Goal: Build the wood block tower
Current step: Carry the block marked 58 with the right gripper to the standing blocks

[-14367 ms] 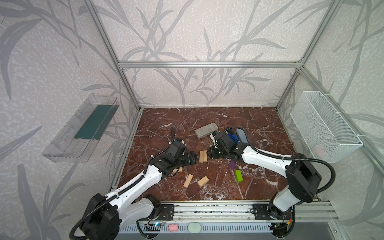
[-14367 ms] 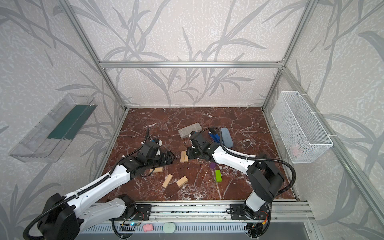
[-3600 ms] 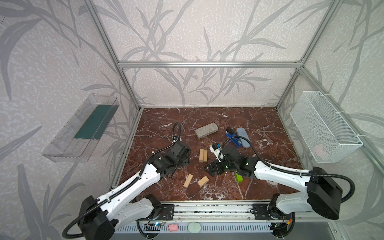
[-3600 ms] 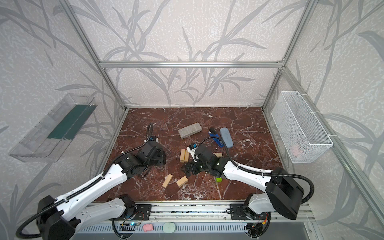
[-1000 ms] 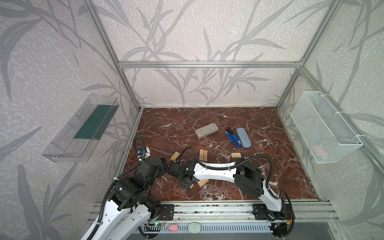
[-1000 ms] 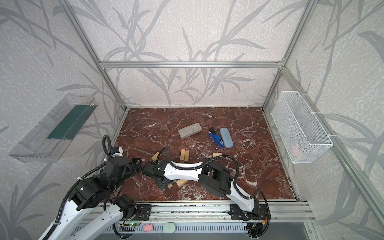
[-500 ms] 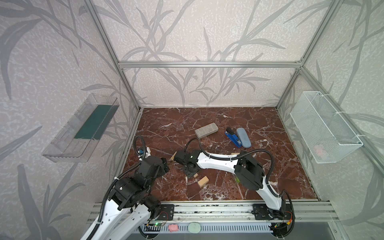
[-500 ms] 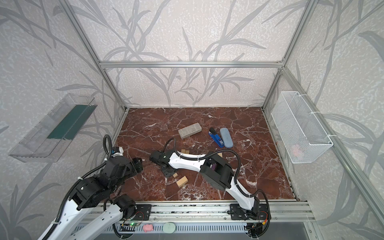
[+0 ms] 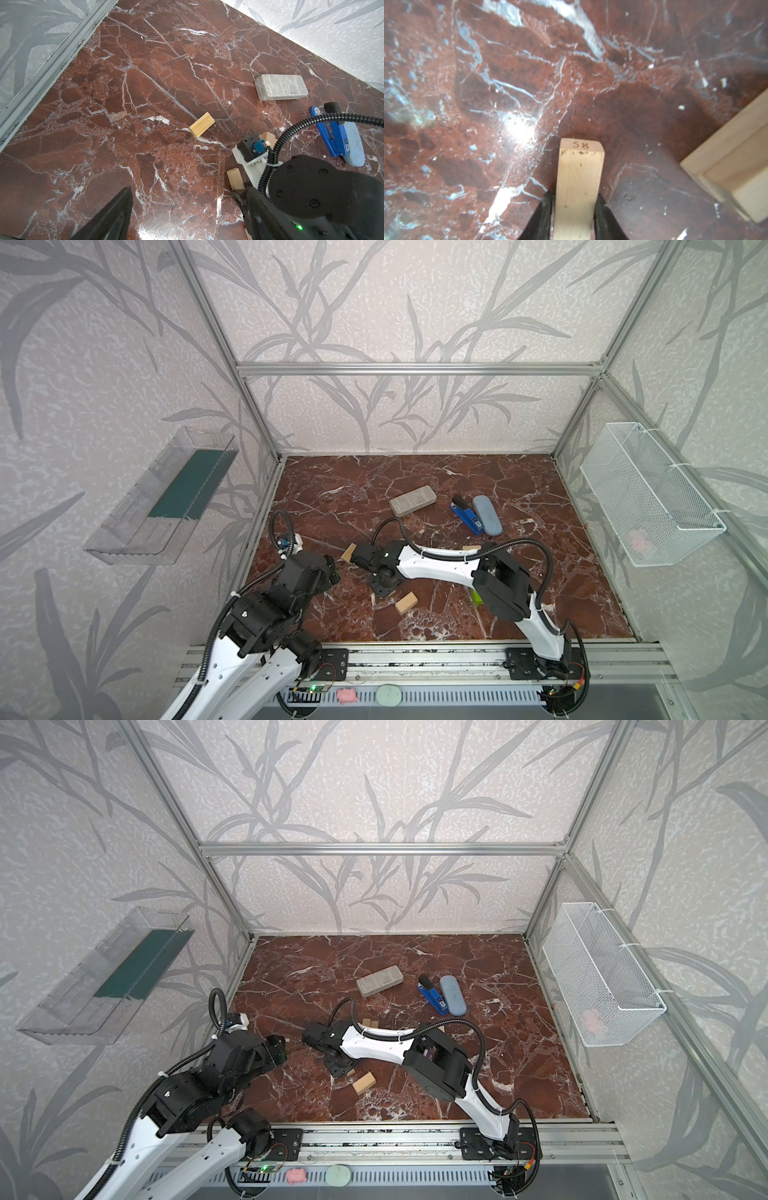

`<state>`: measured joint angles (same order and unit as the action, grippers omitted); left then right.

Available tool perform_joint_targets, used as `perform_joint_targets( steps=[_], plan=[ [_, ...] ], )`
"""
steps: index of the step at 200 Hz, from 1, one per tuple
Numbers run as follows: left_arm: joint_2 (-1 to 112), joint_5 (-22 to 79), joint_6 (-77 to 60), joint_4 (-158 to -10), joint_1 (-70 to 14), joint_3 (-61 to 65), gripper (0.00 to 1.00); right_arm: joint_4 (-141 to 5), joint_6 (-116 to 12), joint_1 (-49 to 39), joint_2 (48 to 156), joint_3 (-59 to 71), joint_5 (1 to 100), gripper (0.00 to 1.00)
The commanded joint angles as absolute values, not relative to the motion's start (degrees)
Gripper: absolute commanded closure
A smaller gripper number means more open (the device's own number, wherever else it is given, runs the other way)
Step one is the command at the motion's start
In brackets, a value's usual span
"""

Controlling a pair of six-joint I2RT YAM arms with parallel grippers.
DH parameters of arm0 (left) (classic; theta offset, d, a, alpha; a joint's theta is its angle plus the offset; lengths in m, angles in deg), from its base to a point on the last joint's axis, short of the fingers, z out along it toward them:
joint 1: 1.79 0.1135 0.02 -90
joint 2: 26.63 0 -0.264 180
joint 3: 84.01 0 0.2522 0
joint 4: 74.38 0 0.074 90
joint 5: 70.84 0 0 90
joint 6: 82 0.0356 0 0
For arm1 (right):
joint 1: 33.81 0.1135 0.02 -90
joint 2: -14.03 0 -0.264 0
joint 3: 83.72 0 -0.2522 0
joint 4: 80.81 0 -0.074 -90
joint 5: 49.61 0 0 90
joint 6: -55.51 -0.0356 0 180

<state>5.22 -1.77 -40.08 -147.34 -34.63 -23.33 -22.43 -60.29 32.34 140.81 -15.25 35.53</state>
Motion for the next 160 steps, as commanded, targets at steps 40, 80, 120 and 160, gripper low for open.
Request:
perform_joint_targets(
  steps=[40,80,120,160],
  plan=[
    [5.4,-2.2,-40.4,-148.3,-34.6,-22.5,0.15,-20.2,-60.3,32.8,138.4,-15.2,36.2,0.74],
    [5.2,-1.5,-39.6,-148.4,-34.6,-21.9,0.15,-19.8,-61.0,32.5,133.4,-14.4,35.9,0.75],
    [5.7,0.2,-38.3,-146.5,-34.6,-22.1,0.15,-20.4,-63.0,30.5,127.1,-10.9,36.0,0.76],
    [8.2,5.3,-36.2,-141.6,-34.6,-24.1,0.15,-22.5,-65.7,26.9,121.1,-5.5,34.4,0.76]
  ],
)
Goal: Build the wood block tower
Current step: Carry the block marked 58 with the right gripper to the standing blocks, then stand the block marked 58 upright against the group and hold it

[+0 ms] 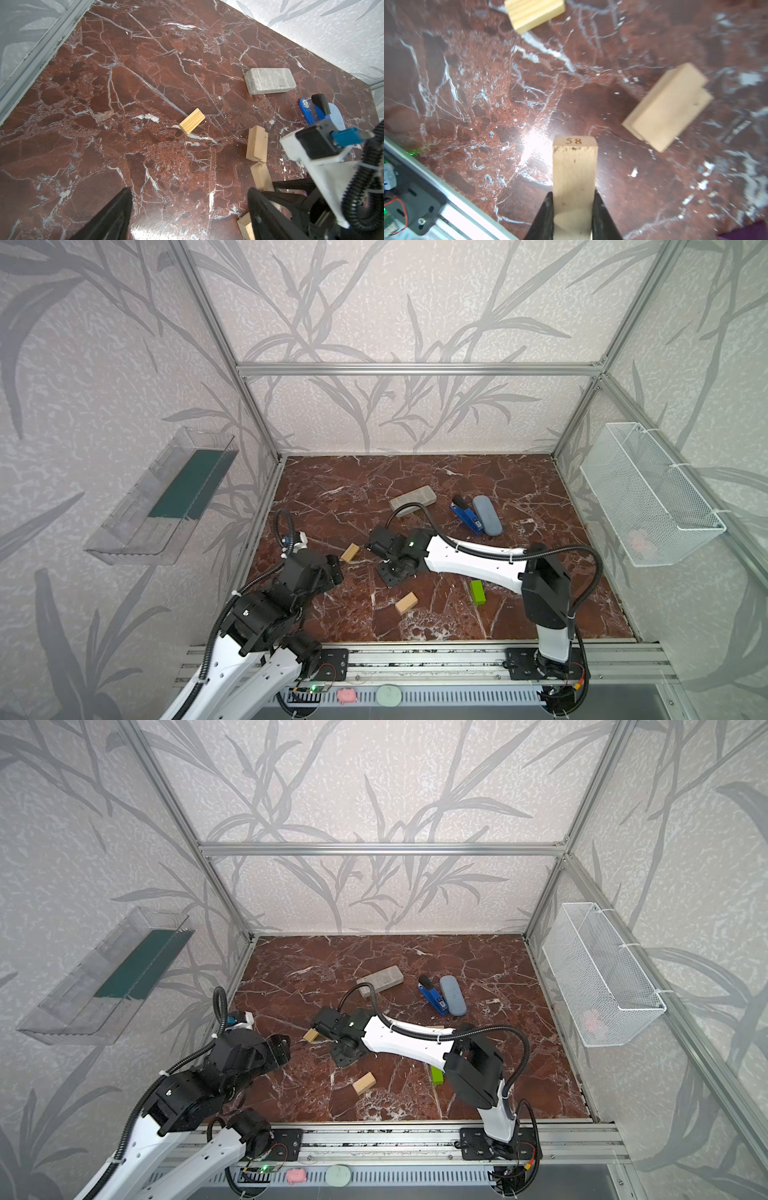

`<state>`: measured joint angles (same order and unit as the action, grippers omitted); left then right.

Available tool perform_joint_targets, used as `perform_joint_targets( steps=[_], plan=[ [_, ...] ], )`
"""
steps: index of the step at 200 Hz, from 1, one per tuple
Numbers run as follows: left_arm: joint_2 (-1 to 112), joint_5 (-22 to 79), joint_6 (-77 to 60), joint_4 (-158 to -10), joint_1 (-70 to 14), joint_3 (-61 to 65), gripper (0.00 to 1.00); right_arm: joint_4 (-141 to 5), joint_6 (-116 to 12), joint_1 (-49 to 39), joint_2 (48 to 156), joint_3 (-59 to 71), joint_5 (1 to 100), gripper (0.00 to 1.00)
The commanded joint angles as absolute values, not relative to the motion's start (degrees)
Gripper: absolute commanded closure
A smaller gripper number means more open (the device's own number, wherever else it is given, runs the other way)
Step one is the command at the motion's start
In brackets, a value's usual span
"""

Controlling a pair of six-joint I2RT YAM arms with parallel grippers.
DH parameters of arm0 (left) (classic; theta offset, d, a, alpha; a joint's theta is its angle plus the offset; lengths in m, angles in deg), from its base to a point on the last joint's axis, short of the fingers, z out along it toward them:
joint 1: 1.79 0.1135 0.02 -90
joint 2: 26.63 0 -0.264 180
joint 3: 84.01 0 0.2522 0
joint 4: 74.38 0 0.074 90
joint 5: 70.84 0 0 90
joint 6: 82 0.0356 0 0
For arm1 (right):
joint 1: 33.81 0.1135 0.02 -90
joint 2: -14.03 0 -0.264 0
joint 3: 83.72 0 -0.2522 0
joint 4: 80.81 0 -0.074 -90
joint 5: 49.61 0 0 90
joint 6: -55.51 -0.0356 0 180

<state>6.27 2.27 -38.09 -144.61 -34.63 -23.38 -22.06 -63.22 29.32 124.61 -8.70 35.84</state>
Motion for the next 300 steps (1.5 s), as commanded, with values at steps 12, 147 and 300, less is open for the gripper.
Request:
perform_joint_targets(
  steps=[12,147,300],
  plan=[
    [9.3,6.7,-35.6,-140.2,-34.6,-24.6,0.15,-23.4,-66.6,25.4,120.0,-3.9,34.5,0.76],
    [21.3,16.0,-32.3,-122.1,-34.6,-31.0,0.16,-33.6,-76.6,16.6,123.3,1.7,33.3,0.78],
    [25.1,15.5,-32.8,-118.5,-34.6,-33.4,0.16,-38.6,-80.4,14.4,127.9,3.1,36.6,0.81]
  ],
)
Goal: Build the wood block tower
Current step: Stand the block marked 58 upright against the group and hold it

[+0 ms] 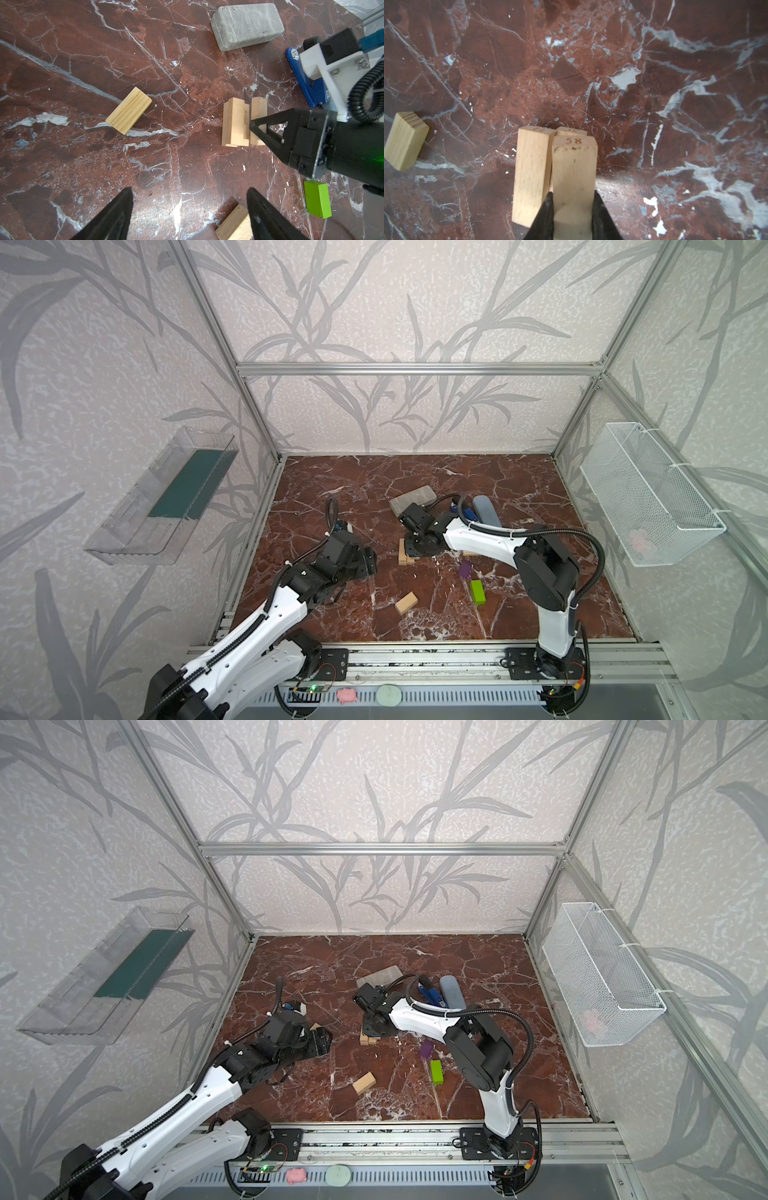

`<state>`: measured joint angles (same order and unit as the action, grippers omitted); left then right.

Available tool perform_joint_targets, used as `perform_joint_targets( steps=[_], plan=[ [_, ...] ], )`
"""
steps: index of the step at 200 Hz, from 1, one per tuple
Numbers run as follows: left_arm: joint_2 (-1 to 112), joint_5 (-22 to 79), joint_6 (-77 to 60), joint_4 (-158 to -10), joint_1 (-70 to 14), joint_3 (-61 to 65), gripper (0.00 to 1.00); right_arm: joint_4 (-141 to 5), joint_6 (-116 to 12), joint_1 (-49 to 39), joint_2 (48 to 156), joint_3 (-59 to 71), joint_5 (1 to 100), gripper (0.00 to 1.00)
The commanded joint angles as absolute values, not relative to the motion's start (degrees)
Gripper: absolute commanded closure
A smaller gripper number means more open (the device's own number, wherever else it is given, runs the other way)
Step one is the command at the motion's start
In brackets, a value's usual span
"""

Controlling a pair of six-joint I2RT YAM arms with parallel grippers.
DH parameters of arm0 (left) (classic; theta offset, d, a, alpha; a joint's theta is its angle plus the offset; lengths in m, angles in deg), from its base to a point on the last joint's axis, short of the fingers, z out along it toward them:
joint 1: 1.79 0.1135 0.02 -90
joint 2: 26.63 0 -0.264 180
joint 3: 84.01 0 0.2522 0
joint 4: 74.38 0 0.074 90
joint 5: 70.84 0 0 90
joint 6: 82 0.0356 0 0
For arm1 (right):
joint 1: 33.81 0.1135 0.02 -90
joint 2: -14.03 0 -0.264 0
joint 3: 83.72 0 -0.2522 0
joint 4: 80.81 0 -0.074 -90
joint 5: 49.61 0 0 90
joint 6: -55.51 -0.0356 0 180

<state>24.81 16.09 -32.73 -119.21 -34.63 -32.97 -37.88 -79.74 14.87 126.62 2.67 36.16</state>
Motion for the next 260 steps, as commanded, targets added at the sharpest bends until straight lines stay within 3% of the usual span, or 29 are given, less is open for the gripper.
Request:
perform_joint_targets(
  steps=[1,95,260],
  plan=[
    [25.1,15.5,-32.8,-118.5,-34.6,-33.4,0.16,-38.6,-80.3,14.4,127.9,3.1,36.6,0.81],
    [25.7,15.3,-32.8,-118.6,-34.6,-33.2,0.16,-39.2,-80.5,14.2,128.5,3.9,37.3,0.80],
    [26.1,15.4,-32.8,-118.4,-34.6,-32.8,0.16,-40.3,-80.7,14.2,126.4,4.9,38.7,0.64]
  ],
)
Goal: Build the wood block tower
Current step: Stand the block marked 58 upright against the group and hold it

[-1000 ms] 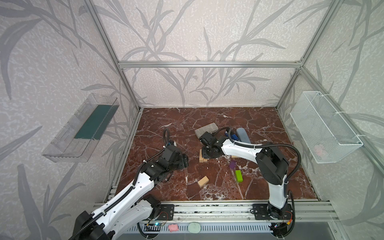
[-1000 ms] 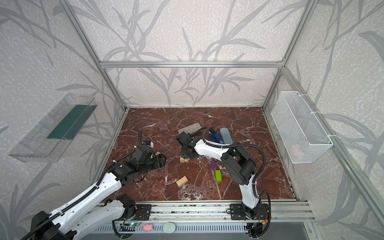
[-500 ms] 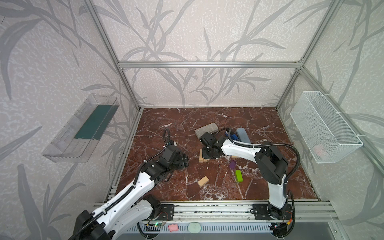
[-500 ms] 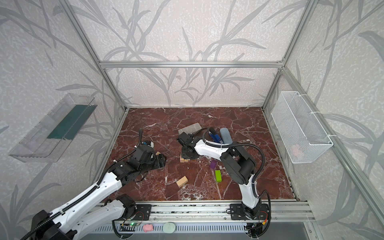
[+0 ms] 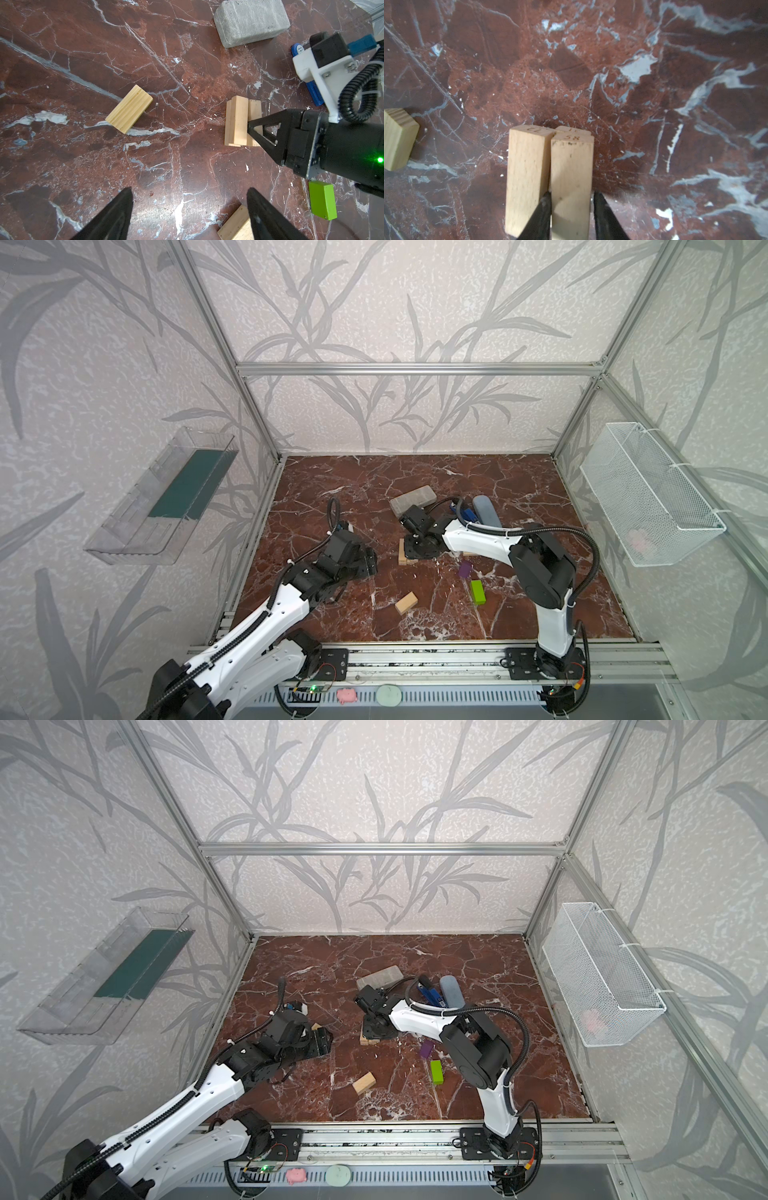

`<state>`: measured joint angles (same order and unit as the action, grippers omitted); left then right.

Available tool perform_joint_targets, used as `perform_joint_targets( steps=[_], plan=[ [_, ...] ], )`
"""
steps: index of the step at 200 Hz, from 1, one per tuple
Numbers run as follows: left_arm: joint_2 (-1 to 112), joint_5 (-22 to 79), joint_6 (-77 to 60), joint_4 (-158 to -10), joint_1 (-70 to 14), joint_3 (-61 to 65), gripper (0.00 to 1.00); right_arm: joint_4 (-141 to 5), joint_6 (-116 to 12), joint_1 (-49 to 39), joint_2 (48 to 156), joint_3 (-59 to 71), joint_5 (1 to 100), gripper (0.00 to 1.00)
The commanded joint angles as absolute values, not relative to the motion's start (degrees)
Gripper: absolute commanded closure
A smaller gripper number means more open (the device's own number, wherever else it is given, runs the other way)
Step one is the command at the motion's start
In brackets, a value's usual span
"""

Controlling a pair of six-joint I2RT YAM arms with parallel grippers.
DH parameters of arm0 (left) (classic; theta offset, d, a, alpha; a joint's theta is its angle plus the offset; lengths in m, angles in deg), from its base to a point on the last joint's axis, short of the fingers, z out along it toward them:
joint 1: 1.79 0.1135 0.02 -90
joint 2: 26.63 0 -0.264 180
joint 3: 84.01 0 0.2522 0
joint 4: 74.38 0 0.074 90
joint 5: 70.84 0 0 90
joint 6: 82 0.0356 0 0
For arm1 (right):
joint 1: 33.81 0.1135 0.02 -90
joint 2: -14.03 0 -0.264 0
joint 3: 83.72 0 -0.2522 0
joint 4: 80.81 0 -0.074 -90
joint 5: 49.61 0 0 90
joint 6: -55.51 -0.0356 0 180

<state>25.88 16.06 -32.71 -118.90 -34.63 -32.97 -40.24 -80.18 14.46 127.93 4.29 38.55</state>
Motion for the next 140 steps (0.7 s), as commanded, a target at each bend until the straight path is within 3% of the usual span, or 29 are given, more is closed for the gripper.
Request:
perform_joint_targets(
  steps=[1,140],
  plan=[
    [26.1,15.4,-32.8,-118.4,-34.6,-32.8,0.16,-40.3,-80.7,14.2,126.4,4.9,38.7,0.64],
    [26.6,16.0,-32.9,-118.4,-34.6,-32.1,0.16,-44.1,-80.0,13.6,120.7,9.7,41.6,0.64]
  ],
)
